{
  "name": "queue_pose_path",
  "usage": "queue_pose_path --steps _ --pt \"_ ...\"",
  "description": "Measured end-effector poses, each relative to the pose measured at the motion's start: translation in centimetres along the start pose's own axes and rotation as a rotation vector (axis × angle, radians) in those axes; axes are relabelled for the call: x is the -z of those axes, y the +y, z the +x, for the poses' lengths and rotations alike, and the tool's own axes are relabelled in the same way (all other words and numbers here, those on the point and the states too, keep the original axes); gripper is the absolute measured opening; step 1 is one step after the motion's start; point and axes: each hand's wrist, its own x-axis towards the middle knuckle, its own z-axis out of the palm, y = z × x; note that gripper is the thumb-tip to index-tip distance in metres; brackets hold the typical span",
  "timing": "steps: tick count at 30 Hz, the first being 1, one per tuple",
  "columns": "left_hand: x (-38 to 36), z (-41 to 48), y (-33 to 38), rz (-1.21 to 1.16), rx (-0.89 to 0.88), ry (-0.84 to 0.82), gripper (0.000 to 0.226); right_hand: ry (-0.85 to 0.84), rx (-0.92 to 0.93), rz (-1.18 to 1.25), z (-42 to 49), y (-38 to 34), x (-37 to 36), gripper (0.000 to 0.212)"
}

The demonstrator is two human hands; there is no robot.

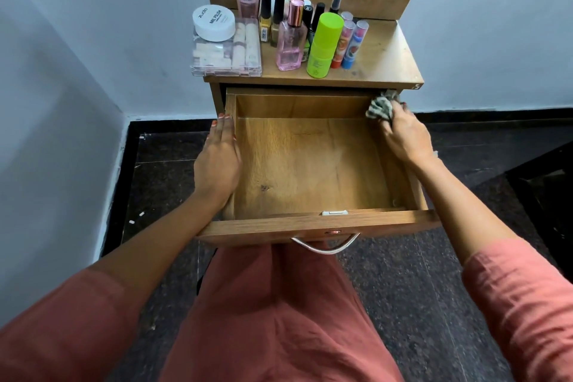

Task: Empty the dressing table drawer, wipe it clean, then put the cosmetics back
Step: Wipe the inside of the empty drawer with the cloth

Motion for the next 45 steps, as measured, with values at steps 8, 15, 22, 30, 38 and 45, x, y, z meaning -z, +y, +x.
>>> queue_pose_path --steps 8,15,22,30,38,45 --pt "-0.2 0.1 -0.1 0.0 -0.001 -0.002 0.046 0.101 -0.015 0.009 1.9 -1.0 -0.8 0.033" --pt "-0.3 0.2 -0.1 -0.003 0.001 -0.003 0.046 0.018 0.151 0.088 1.1 -5.7 -2.0 0.034" --pt "-0.1 0.2 -0.3 0.041 -0.018 0.006 0.045 -0.008 0.238 0.094 0.8 -10.2 -4.3 0.051" --pt "-0.4 0.2 -0.2 0.021 -0.014 0.014 0.046 0.137 0.008 0.021 1.9 -4.0 -2.6 0.034" --pt "-0.6 0.3 -0.4 0.001 -0.011 0.015 0.045 0.049 0.101 0.197 1.6 -10.7 -5.2 0.041" --pt "-0.6 0.4 -0.5 -0.009 -0.023 0.018 0.046 -0.109 0.401 0.218 0.4 -18.9 -7.2 0.042"
